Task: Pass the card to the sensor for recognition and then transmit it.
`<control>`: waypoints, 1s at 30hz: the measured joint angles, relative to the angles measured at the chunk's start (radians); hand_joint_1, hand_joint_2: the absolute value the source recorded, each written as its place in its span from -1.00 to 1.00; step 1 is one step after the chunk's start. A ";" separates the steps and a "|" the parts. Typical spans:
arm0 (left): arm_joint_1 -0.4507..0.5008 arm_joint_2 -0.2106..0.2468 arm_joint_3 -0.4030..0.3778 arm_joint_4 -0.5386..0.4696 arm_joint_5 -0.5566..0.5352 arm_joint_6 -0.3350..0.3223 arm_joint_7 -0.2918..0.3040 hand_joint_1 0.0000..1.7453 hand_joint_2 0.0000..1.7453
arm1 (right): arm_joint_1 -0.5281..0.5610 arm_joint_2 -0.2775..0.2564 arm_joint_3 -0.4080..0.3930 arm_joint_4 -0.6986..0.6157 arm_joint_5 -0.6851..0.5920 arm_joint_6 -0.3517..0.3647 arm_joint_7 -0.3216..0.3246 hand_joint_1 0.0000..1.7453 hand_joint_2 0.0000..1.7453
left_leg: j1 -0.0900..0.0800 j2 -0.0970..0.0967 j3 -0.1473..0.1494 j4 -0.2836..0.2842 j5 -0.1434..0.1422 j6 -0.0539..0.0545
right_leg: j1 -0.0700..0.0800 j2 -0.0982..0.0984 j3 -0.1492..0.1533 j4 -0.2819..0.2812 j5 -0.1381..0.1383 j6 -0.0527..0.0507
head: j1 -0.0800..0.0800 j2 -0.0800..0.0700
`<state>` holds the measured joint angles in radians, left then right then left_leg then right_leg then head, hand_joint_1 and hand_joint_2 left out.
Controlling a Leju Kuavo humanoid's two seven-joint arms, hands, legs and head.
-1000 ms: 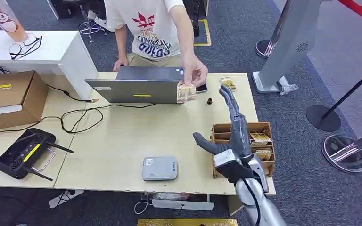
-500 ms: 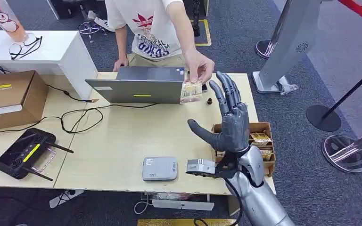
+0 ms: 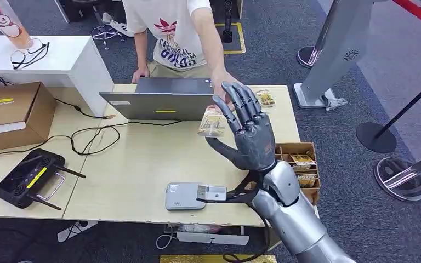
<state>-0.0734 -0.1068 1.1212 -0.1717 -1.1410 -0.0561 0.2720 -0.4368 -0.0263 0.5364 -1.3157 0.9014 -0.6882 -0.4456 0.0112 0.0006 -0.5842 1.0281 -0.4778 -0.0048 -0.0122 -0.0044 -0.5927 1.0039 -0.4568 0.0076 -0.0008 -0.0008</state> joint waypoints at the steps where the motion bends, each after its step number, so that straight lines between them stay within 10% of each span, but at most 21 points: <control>1: 0.000 0.000 0.000 0.000 0.000 0.001 0.000 -1.00 -1.00 | -0.004 0.001 0.000 0.008 0.004 0.000 -0.006 -1.00 1.00 | 0.000 0.000 0.000 0.000 0.000 0.000 | 0.000 0.000 0.000 0.000 0.000 0.000 | 0.000 0.000; 5: 0.000 0.000 0.000 0.000 0.000 0.005 0.000 -1.00 -1.00 | -0.016 0.008 0.000 0.037 0.002 0.000 -0.018 -0.90 1.00 | 0.000 0.000 0.000 0.000 0.000 0.000 | 0.000 0.000 0.000 0.000 0.000 0.000 | 0.000 0.000; 9: 0.000 0.000 0.000 0.000 0.000 0.008 0.000 -1.00 -1.00 | -0.026 0.014 0.000 0.056 -0.013 0.000 -0.022 0.52 1.00 | 0.000 0.000 0.000 0.000 0.000 0.000 | 0.000 0.000 0.000 0.000 0.000 0.000 | 0.000 0.000; 10: 0.000 0.000 0.001 0.000 0.000 0.009 0.000 -1.00 -1.00 | -0.029 0.016 0.001 0.061 -0.014 0.000 -0.023 0.60 1.00 | 0.000 0.000 0.000 0.000 0.000 0.000 | 0.000 0.000 0.000 0.000 0.000 0.000 | 0.000 0.000; 30: 0.000 0.000 0.002 0.000 -0.002 0.016 0.000 -1.00 -1.00 | -0.046 0.025 0.006 0.096 -0.040 0.000 -0.037 0.84 1.00 | 0.000 0.000 0.000 0.000 0.000 0.000 | 0.000 0.000 0.000 0.000 0.000 0.000 | 0.000 0.000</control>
<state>-0.0734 -0.1068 1.1227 -0.1717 -1.1425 -0.0401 0.2716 -0.4825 -0.0015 0.5421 -1.2200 0.8614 -0.6886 -0.4826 0.0111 0.0005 -0.5842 1.0281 -0.4778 -0.0048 -0.0122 -0.0044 -0.5928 1.0039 -0.4568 0.0076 -0.0008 -0.0008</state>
